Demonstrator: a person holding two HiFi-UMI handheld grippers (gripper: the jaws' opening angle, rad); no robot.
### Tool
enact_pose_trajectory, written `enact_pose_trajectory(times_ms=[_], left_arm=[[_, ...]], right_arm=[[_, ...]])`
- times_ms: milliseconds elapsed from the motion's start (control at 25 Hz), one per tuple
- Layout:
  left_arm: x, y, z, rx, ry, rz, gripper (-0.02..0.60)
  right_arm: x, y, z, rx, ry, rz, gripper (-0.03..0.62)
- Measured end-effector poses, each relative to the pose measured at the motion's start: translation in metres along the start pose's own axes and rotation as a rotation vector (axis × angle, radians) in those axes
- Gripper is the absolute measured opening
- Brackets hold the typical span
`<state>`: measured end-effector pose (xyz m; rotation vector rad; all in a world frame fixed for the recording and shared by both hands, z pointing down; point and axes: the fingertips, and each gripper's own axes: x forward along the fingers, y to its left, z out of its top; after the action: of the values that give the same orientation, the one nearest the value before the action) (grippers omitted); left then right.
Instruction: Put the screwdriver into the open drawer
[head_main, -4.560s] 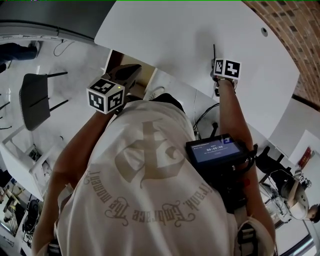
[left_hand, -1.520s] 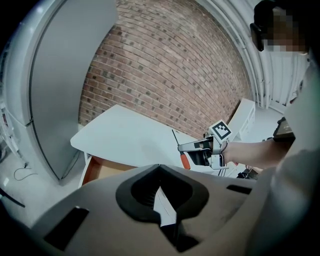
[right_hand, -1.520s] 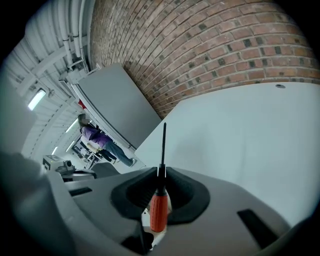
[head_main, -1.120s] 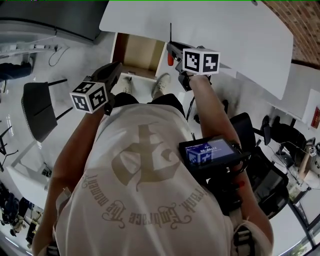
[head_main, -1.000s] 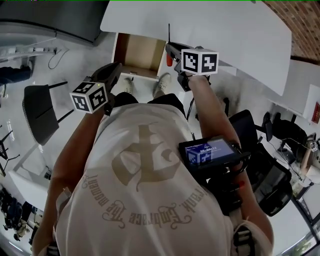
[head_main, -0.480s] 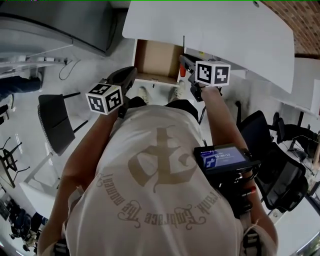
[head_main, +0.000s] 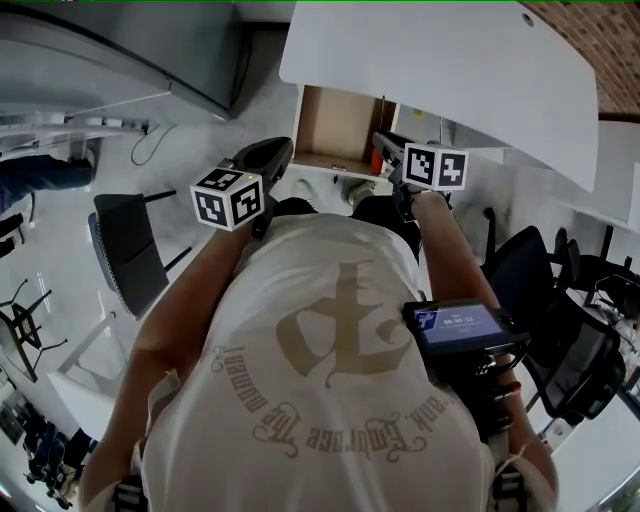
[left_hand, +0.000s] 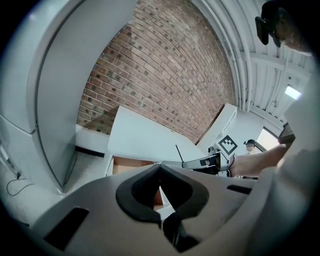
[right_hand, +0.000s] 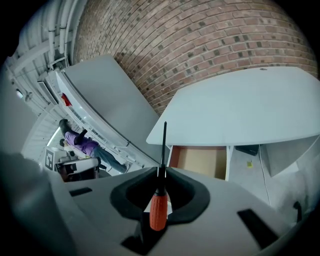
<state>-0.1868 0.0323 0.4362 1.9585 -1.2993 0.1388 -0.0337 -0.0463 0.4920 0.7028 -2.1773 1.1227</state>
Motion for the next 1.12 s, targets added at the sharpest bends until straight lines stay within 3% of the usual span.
enact_pose_trajectory(times_ms=[640,1120], left_arm=[[0.020,0.014,-0.033,-0.031,0.106,0.018,0.020],[0.026,0.003,-0.056,-0.054,0.152,0.035,0.020]], right_arm=[[0.050,-0.037,-0.059,0.138,0.159,-0.009,0.066],[0.074,-0.038,-0.070,0.150,0.188,0.017,0.066]])
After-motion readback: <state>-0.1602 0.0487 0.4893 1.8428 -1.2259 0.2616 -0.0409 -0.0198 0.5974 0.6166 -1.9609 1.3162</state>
